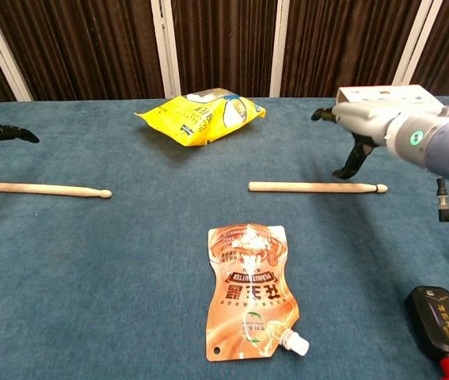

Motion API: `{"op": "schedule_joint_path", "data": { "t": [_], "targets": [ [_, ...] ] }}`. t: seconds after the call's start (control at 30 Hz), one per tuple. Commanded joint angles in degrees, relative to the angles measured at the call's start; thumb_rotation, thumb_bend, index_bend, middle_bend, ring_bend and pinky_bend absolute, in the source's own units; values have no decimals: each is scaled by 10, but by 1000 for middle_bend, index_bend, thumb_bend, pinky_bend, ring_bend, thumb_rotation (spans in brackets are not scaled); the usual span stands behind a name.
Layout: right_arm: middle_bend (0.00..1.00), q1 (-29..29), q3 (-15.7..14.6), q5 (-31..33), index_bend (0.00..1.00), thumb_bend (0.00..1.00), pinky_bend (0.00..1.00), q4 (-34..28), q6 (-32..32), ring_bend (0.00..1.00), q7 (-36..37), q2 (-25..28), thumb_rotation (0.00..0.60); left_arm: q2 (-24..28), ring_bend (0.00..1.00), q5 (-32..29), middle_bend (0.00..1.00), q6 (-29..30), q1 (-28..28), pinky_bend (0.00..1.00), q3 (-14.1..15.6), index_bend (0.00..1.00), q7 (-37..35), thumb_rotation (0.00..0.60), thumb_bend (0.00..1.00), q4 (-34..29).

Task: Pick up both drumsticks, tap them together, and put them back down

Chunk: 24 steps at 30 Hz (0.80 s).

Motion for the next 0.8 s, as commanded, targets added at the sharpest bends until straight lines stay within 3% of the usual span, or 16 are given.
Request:
{"op": "schedule_joint_path", "data": {
  "t": [0.03,0.2,0.33,0.43,0.63,0.8],
  "targets": [
    [40,-31,8,-31,1,247,0,-66,46,94,36,49,600,126,0,8,0,36,56,0,-27,32,-101,600,298,-175],
    [20,-59,-1,-56,0,232,0,-93,79,94,57,83,600,210,0,127,0,94,124,0,-8,31,-188,600,255,-245],
    [18,-85,-23,-108,0,233,0,-92,126,94,70,96,600,247,0,206,0,163,177,0,27,31,-206,600,252,-253],
    [18,-112,-51,-161,0,233,0,-78,159,94,94,102,600,252,0,244,0,227,217,0,48,31,-201,600,251,-239],
    [17,-173,-99,-245,0,233,0,-78,213,86,168,127,600,239,0,315,0,297,274,0,98,31,-210,600,251,-188],
    [16,-218,-133,-317,0,233,0,-92,262,81,216,161,600,222,0,342,0,351,310,0,117,31,-198,600,251,-150]
  ]
}}
